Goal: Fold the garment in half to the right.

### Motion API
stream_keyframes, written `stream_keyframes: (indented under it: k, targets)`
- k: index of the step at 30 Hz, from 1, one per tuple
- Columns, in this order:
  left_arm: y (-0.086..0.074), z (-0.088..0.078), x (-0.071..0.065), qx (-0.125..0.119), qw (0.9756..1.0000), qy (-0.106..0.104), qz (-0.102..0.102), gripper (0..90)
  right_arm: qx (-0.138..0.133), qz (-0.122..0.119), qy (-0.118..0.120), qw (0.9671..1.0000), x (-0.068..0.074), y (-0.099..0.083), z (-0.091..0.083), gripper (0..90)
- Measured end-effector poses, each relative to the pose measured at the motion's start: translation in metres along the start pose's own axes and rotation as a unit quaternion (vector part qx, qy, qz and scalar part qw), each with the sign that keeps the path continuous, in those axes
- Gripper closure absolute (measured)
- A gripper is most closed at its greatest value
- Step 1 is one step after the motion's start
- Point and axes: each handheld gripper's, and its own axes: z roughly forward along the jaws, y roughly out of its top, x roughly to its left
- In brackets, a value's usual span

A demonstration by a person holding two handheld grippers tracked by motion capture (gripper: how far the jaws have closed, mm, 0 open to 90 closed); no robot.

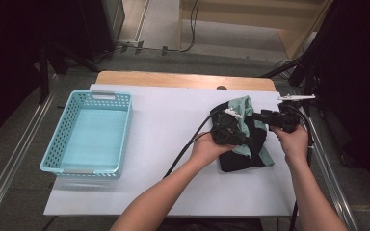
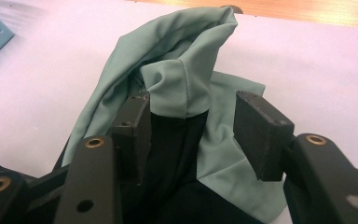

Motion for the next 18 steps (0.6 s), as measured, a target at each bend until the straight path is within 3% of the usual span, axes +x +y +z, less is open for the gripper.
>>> stream_keyframes:
  k: [6, 11, 18]
  targets:
    - [0.004, -0.013, -0.002, -0.01, 0.9999, -0.006, 0.003, 46.6, -0.003, -0.001, 0.001, 1.0, 0.0, 0.001, -0.001, 46.9]
    - [0.005, -0.027, -0.005, 0.0, 0.9998, 0.008, 0.019, 43.1, -0.002, -0.001, 0.0, 1.0, 0.002, 0.002, -0.004, 49.1]
    - [0.0, -0.043, -0.005, -0.004, 0.9996, 0.012, 0.023, 41.8, 0.002, -0.009, 0.001, 1.0, 0.008, 0.005, -0.006, 51.2]
